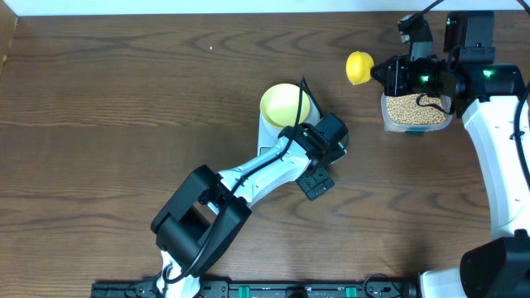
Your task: Scoop item into bowl and weigh 50g on scale
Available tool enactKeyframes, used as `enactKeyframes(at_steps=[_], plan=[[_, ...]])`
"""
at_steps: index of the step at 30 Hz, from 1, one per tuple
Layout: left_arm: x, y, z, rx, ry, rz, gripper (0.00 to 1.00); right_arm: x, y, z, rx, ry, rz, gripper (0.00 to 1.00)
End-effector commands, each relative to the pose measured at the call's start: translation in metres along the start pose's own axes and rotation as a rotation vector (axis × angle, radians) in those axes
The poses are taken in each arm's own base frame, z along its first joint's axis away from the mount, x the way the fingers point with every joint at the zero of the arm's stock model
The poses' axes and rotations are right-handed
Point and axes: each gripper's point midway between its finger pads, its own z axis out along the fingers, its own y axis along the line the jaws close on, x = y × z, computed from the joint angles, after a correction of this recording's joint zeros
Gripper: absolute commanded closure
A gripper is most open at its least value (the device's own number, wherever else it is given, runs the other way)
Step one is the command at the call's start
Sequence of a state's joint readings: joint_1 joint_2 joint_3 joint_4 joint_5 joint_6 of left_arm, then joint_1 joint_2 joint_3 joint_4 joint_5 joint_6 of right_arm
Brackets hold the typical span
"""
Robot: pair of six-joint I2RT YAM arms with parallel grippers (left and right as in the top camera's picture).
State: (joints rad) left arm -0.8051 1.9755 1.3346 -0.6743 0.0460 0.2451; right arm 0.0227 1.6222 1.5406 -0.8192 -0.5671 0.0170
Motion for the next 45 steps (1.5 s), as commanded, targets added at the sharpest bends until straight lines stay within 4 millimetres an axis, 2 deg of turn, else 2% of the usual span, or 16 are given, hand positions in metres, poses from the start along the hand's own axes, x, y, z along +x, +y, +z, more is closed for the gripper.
enactKeyframes(at_steps=[1, 14, 20, 32, 36, 41, 45], plan=[[0.003, 0.001, 0.007, -0.001, 0.023, 0.022, 0.02, -0.009, 0.005, -0.009, 0.002, -0.028, -0.031, 0.99], [0.010, -0.001, 0.016, 0.010, 0.056, 0.050, 0.01, -0.009, 0.005, -0.009, 0.002, -0.028, -0.031, 0.99], [0.009, -0.016, 0.014, 0.005, 0.069, 0.143, 0.01, -0.009, 0.005, -0.009, 0.002, -0.030, -0.032, 0.99], [0.008, -0.010, 0.011, -0.025, 0.068, 0.108, 0.01, -0.008, 0.005, -0.009, 0.001, -0.027, -0.030, 0.99], [-0.010, -0.005, -0.013, -0.051, 0.004, 0.059, 0.01, -0.009, 0.005, -0.009, 0.001, -0.029, -0.031, 0.99], [-0.036, -0.001, -0.064, -0.077, -0.155, 0.032, 0.01, -0.010, 0.005, -0.009, 0.002, -0.032, -0.033, 0.99], [-0.050, 0.012, -0.106, -0.097, -0.290, -0.087, 0.01, -0.010, 0.005, -0.009, 0.002, -0.035, -0.035, 0.99]])
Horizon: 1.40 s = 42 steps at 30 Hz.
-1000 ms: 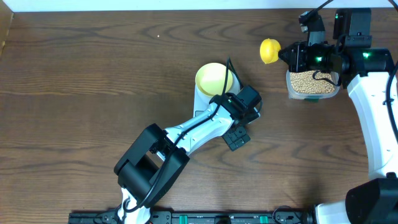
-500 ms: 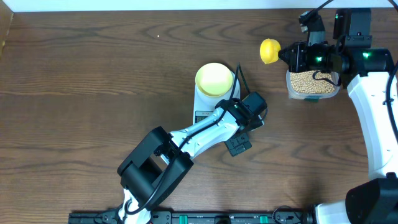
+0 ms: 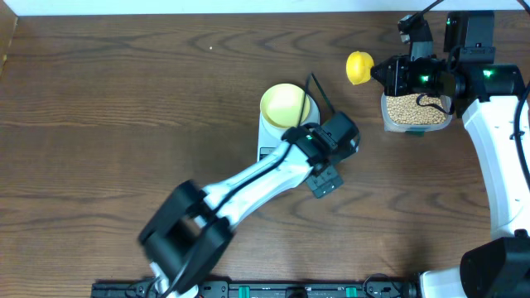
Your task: Scoop item into bowl and weigh 50g on scale
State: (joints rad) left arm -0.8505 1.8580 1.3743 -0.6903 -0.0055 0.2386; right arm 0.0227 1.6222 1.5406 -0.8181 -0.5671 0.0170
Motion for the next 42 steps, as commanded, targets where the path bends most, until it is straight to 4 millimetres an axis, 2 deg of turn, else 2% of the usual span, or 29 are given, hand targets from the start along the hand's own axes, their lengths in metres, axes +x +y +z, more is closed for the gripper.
enactKeyframes(at_steps=[1, 3, 8, 11, 13, 16, 22, 24, 25, 33, 37, 42], plan=[[-0.031, 0.026, -0.057, -0.049, -0.178, -0.154, 0.01, -0.010, 0.005, -0.009, 0.002, -0.034, -0.034, 0.99], [-0.036, 0.042, -0.075, -0.068, -0.239, -0.216, 0.01, -0.010, 0.005, -0.009, 0.002, -0.034, -0.034, 0.99], [-0.040, 0.105, -0.126, -0.183, -0.404, -0.405, 0.01, -0.010, 0.005, -0.009, 0.002, -0.035, -0.035, 0.99], [-0.032, 0.141, -0.149, -0.238, -0.469, -0.478, 0.01, -0.010, 0.005, -0.009, 0.002, -0.034, -0.034, 0.99], [-0.019, 0.169, -0.160, -0.281, -0.486, -0.538, 0.01, -0.010, 0.005, -0.009, 0.002, -0.033, -0.034, 0.99], [-0.007, 0.183, -0.160, -0.303, -0.472, -0.574, 0.01, -0.010, 0.005, -0.009, 0.003, -0.035, -0.036, 0.99], [0.003, 0.197, -0.161, -0.323, -0.460, -0.605, 0.01, -0.016, 0.001, -0.010, 0.028, -0.056, -0.054, 0.99], [0.009, 0.208, -0.163, -0.348, -0.462, -0.630, 0.01, -0.020, 0.001, -0.010, 0.029, -0.070, -0.068, 0.99], [0.020, 0.229, -0.168, -0.408, -0.467, -0.673, 0.01, -0.026, -0.001, -0.011, 0.044, -0.095, -0.082, 0.99], [0.076, 0.320, -0.204, -0.637, -0.539, -0.860, 0.01, -0.058, -0.011, -0.017, 0.120, -0.219, -0.145, 0.99], [0.104, 0.353, -0.221, -0.720, -0.574, -0.931, 0.01, -0.066, -0.020, -0.020, 0.178, -0.250, -0.153, 0.99], [0.134, 0.376, -0.225, -0.775, -0.563, -0.991, 0.01, -0.072, -0.031, -0.024, 0.247, -0.271, -0.151, 0.99]])
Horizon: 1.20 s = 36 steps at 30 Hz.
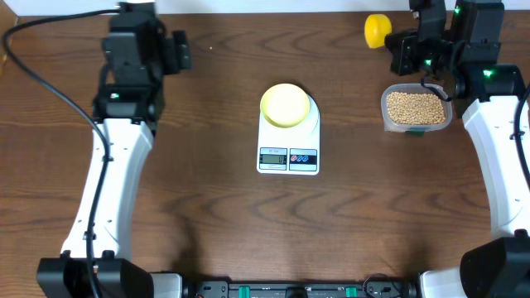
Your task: Scoop item into bowl and weigh 50g on scale
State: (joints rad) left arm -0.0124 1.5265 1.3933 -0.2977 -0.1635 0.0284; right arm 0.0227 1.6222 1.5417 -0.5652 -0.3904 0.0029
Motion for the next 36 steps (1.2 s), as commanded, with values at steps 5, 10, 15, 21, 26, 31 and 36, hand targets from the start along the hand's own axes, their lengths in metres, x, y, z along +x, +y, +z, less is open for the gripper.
enactKeyframes(at_steps=[5, 10, 15, 21, 26, 31, 36], plan=[[0.002, 0.025, 0.016, -0.060, 0.011, -0.029, 0.01, -0.022, -0.015, -0.011, 0.100, -0.070, -0.034, 0.99], [0.002, 0.025, 0.016, -0.061, 0.012, -0.029, 0.01, -0.024, -0.015, -0.011, 0.100, -0.080, -0.038, 0.99], [0.018, 0.008, 0.008, 0.026, 0.086, -0.012, 0.01, -0.023, -0.014, -0.011, 0.095, -0.077, -0.037, 0.99], [0.029, -0.021, -0.029, 0.236, 0.142, 0.069, 0.01, -0.018, -0.008, -0.010, 0.065, -0.054, -0.048, 0.99], [0.043, -0.065, -0.077, 0.566, 0.155, 0.247, 0.01, -0.013, -0.008, -0.009, 0.065, -0.034, -0.060, 0.99], [0.067, -0.086, -0.115, 0.776, 0.163, 0.363, 0.01, -0.009, -0.007, -0.009, 0.056, -0.018, -0.063, 0.99], [0.102, -0.086, -0.129, 0.816, 0.203, 0.416, 0.01, -0.003, 0.003, -0.009, -0.001, 0.002, -0.055, 0.99]])
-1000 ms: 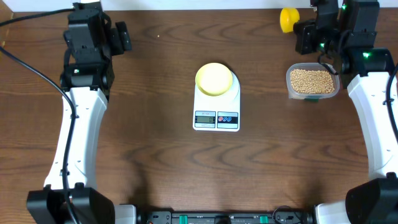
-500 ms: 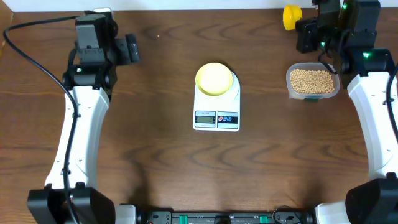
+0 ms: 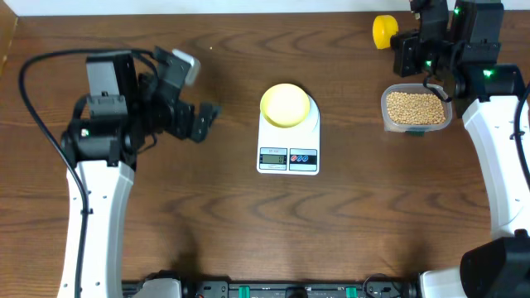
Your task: Scoop item into bowl and weigh 50g on scale
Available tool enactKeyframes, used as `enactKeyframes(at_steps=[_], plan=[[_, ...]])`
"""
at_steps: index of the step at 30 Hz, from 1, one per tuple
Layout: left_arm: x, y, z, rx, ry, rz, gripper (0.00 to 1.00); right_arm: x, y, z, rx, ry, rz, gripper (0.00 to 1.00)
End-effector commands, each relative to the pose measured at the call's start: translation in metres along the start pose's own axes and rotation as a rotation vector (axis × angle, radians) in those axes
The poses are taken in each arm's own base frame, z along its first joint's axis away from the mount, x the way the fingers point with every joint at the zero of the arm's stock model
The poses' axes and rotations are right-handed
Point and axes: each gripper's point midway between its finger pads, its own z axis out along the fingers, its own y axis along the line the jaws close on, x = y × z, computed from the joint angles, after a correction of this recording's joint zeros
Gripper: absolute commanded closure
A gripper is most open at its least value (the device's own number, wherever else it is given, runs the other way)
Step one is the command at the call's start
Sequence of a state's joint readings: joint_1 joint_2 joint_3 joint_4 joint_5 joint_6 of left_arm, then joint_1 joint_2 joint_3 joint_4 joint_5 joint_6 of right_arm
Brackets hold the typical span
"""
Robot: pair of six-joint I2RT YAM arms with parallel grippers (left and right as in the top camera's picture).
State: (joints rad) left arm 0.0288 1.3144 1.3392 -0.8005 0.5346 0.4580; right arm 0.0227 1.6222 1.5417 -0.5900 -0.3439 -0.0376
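Note:
A pale yellow bowl (image 3: 286, 105) stands on the white scale (image 3: 288, 153) at mid-table. To the right sits a clear container of tan grains (image 3: 416, 108). My right gripper (image 3: 404, 43) is behind that container near the back edge, shut on the handle of a yellow scoop (image 3: 384, 31) whose head points left. My left gripper (image 3: 201, 122) hangs left of the scale with its fingers pointing toward it and nothing visible between them. Whether those fingers are open or shut does not show.
The wooden table's back edge (image 3: 248, 15) runs just behind the scoop. The left arm's cable (image 3: 33, 62) loops over the left side. A black rail (image 3: 281, 290) lies along the front edge.
My left gripper was near the back left corner and is now lower and further right, closer to the scale. The scoop in my right gripper has shifted slightly to the right.
My left gripper first reached across the scale, just right of the bowl, while my right gripper held the scoop left of the grain container. It stayed there, slightly further right. Then my left arm was back at the far left and the scoop was by the back edge.

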Motion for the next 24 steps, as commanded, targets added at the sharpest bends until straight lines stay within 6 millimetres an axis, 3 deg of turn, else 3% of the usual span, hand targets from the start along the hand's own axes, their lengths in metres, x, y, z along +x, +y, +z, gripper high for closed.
enactKeyframes(at_steps=[1, 9, 16, 21, 24], plan=[[0.022, -0.022, 0.002, 0.089, -0.004, 0.096, 0.01, -0.008, 0.011, -0.009, -0.050, -0.017, -0.021, 0.99], [0.070, -0.037, 0.007, 0.067, -0.038, 0.085, 0.02, 0.000, 0.012, -0.009, -0.052, 0.013, -0.010, 0.99], [0.112, -0.045, 0.025, 0.103, 0.031, 0.031, 0.02, 0.002, 0.014, -0.009, -0.056, 0.023, -0.009, 0.99], [0.124, -0.047, 0.030, 0.116, 0.062, 0.017, 0.02, 0.004, 0.020, -0.007, -0.066, 0.033, -0.015, 0.99], [0.131, -0.053, 0.026, 0.128, 0.080, 0.109, 0.03, 0.006, 0.020, -0.007, -0.067, 0.040, -0.015, 0.99]])
